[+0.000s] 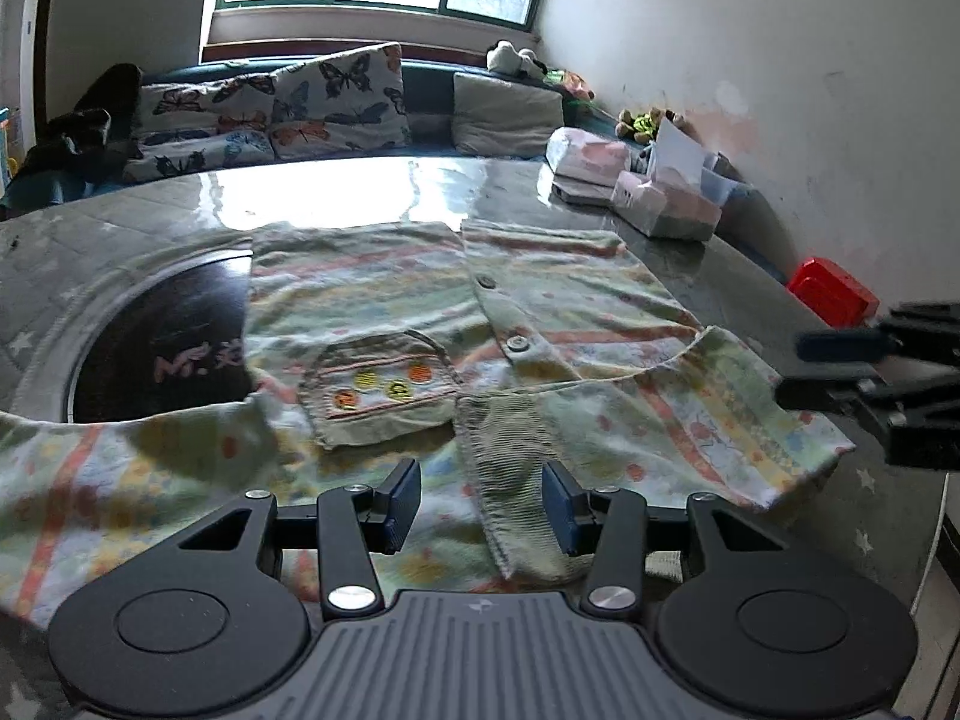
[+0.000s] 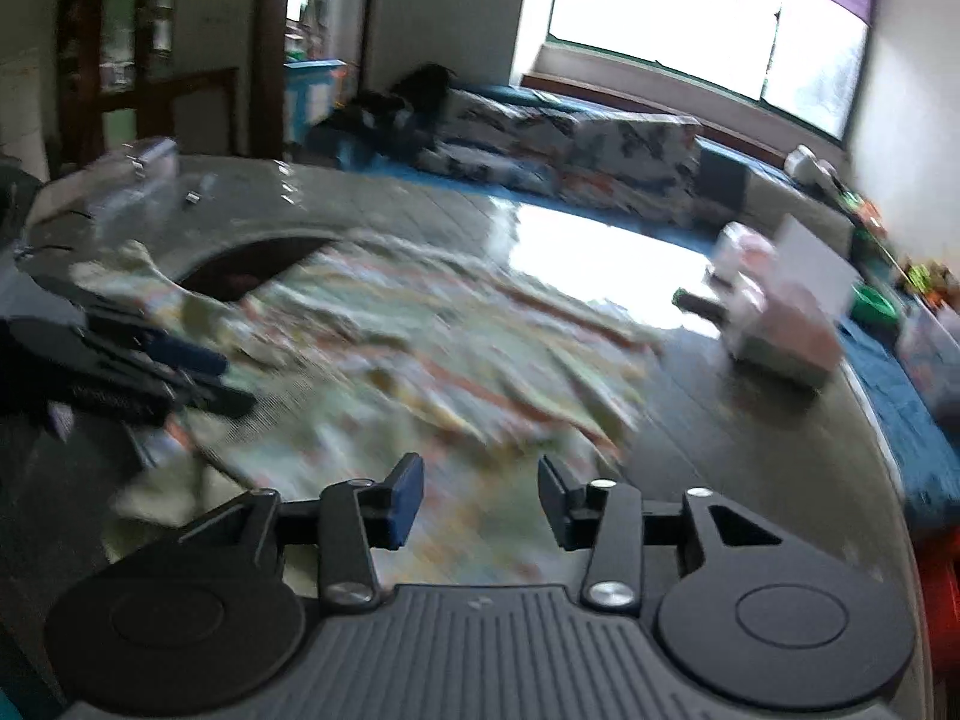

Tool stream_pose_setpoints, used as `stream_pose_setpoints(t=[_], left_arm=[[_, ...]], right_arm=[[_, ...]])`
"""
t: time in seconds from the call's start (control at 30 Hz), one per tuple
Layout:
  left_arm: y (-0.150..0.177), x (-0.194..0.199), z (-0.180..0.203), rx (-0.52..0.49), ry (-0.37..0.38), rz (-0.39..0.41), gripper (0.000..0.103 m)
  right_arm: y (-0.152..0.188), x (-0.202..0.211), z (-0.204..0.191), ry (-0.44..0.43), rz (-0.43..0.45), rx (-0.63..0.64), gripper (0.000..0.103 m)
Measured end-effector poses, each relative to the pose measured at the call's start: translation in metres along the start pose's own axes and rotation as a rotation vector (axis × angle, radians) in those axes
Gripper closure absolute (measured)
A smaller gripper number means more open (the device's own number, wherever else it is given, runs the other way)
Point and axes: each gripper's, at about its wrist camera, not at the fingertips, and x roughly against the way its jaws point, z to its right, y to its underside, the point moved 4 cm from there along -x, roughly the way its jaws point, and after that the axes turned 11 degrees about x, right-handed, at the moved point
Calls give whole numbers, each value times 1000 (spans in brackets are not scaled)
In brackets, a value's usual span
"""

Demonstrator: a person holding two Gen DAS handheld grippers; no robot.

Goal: Fold clothes

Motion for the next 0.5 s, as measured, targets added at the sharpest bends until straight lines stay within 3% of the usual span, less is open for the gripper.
stream_pose_setpoints(t=[0.1,0.3,0.37,0.5], left_arm=[[1,-7,2,1,-6,-15,56],[0,-12,8,6,-8,-22,75],[0,-13,9,9,-14,-19,89],[-3,-10,12,11,-9,-10,93]], right_arm=[[22,0,13,22,-39,-34,58],[25,2,21,18,3,-62,58],[23,-1,24,15,13,-75,58],[25,-4,25,8,18,-88,58]])
